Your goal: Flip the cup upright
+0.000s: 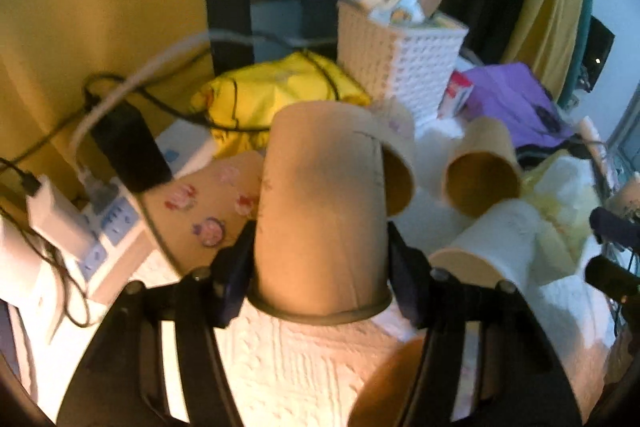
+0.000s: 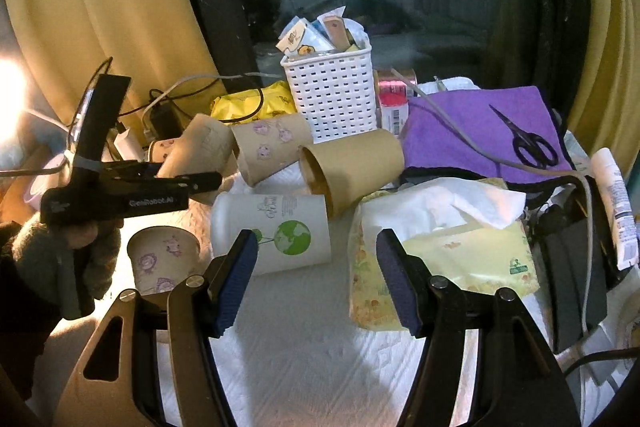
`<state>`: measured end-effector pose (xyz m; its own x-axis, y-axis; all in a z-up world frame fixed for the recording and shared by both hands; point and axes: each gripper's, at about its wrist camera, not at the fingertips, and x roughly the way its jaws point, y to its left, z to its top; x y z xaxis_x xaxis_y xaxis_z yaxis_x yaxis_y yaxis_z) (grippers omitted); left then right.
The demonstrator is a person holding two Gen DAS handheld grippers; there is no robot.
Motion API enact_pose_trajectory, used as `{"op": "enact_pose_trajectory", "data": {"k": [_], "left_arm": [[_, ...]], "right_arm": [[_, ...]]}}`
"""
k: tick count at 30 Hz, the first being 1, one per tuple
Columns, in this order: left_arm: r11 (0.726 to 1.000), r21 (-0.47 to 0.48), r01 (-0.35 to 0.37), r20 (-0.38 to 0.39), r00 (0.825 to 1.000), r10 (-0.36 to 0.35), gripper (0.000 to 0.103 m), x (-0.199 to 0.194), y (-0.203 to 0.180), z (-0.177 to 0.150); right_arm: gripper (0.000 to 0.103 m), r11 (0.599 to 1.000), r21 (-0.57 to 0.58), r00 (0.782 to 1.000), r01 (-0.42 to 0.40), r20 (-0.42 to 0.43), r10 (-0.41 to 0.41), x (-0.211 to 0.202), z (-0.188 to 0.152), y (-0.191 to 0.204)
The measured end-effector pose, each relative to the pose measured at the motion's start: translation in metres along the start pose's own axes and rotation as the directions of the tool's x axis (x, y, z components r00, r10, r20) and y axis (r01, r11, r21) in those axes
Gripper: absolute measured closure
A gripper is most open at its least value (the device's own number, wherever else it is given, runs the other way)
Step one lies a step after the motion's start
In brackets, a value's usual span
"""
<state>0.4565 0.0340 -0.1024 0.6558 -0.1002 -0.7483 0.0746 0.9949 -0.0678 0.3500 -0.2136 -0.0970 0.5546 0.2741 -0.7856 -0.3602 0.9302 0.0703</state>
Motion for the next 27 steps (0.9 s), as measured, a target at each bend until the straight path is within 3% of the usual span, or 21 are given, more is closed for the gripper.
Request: {"op": "enact_pose_trajectory", "data": {"k": [7, 13, 21, 27], "left_arm": [[1.0, 0.025, 0.013, 0.097, 0.995, -0.016, 0.042, -0.073, -0.001, -0.009], [0.994, 0.092, 0.062, 0.115, 0.991, -0.073, 0.042, -0.133, -0.017, -0.049], [0.964, 0.209, 0.167, 0.045, 0.983, -0.18, 0.042, -0.176, -0.058, -0.129], [0.908, 0.341, 0.243, -0.1, 0.97, -0.222, 0.042, -0.171, -0.097, -0.186]], "right_arm": [[0.038, 1.0, -0.016, 0.999, 0.004, 0.05, -0.003, -0.038, -0.003, 0.018], [0.038, 1.0, -0.024, 0.997, 0.013, 0.08, -0.011, -0.076, -0.021, 0.033], [0.038, 0.999, -0.038, 0.998, 0.036, 0.049, -0.034, -0.112, -0.071, 0.056], [0.038, 0.998, -0.025, 0.998, 0.056, 0.013, -0.056, -0.128, -0.116, 0.057]]}}
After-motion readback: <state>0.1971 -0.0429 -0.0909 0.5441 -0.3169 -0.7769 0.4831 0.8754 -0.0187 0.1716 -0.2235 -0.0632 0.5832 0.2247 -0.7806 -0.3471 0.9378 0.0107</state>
